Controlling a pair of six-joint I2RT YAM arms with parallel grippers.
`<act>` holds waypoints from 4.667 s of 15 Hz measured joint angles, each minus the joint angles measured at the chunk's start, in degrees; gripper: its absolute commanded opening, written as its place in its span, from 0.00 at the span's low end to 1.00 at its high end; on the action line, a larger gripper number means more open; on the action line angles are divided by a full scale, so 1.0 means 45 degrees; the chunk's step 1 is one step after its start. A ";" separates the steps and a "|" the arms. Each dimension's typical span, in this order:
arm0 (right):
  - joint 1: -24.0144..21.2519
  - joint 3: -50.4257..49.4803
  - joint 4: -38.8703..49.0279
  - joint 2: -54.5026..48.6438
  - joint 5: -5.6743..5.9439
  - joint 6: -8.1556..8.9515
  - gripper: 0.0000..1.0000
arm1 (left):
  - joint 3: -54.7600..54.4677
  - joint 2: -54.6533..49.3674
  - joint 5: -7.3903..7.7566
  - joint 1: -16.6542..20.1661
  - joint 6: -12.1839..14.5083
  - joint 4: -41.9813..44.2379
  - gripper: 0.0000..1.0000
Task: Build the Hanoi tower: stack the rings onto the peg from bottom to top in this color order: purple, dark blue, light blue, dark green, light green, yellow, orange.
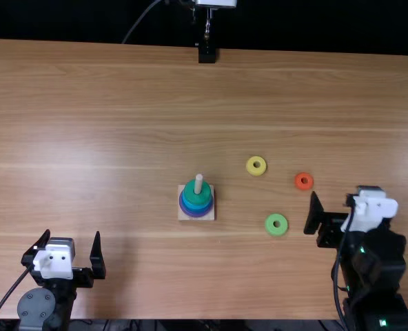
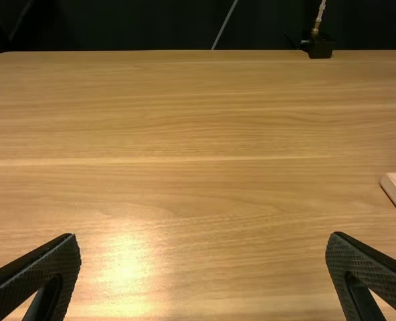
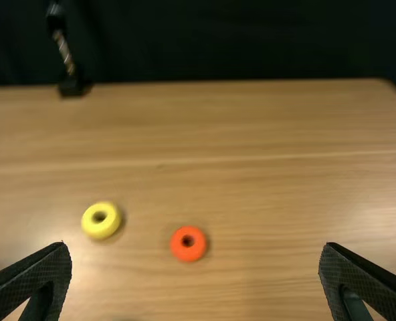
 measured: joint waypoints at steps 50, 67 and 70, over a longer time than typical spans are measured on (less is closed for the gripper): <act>0.2302 0.3988 -0.4998 1.2371 -0.0631 0.4318 0.62 | 0.0000 0.0000 0.0034 0.0005 0.0005 0.0000 1.00; 0.2701 0.7363 -0.5406 1.0350 -0.0583 0.0913 0.00 | 0.0000 -0.0005 0.0029 0.0005 0.0010 -0.0005 1.00; 0.3997 0.9870 -0.7611 1.0350 -0.0631 0.0403 0.00 | 0.0000 -0.0005 0.0034 0.0005 0.0000 0.0000 1.00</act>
